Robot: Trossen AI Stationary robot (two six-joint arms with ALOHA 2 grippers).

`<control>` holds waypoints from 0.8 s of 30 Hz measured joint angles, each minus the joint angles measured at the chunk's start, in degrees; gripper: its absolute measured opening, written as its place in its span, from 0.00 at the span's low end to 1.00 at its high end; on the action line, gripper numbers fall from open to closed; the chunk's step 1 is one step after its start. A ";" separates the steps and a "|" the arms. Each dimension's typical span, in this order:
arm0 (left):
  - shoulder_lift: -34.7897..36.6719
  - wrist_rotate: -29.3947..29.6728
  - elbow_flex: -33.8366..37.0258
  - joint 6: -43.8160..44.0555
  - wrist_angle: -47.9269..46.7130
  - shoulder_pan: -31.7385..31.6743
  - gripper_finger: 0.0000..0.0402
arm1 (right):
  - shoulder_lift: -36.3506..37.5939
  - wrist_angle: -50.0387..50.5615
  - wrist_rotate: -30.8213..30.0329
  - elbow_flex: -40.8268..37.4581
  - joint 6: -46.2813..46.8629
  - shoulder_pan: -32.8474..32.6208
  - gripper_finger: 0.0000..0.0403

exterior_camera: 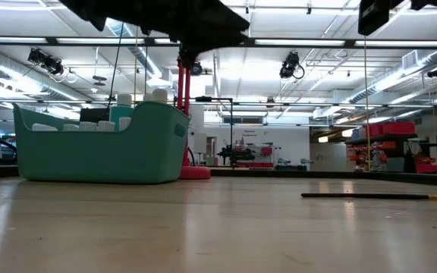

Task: Pick & Place Paint Supplies
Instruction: Put the gold paint brush into the blue cup

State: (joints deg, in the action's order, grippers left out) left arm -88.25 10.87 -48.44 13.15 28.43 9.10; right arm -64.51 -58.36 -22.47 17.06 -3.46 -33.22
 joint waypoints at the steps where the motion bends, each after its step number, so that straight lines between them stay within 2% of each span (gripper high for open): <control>1: -0.74 -0.59 0.06 0.00 0.74 0.00 0.28 | 0.52 0.63 -0.32 0.00 0.03 0.51 0.31; 8: -5.33 -4.52 -0.56 0.00 6.42 -0.04 0.28 | 7.72 15.84 -0.46 0.00 3.53 3.74 0.31; 14: -5.62 -6.92 -0.49 0.15 6.34 0.00 0.28 | 15.32 28.81 1.38 0.00 6.60 6.31 0.31; 19: -5.70 -7.78 -0.49 -0.98 9.65 1.37 0.28 | 18.61 31.54 1.45 0.00 4.13 8.02 0.31; 24: -5.70 -2.40 -0.49 -4.61 10.21 4.38 0.28 | 18.58 31.49 1.50 0.00 2.35 9.78 0.31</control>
State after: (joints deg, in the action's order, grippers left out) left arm -93.95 8.48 -48.93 8.54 38.64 13.48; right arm -45.93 -26.87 -20.97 17.06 -1.10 -23.44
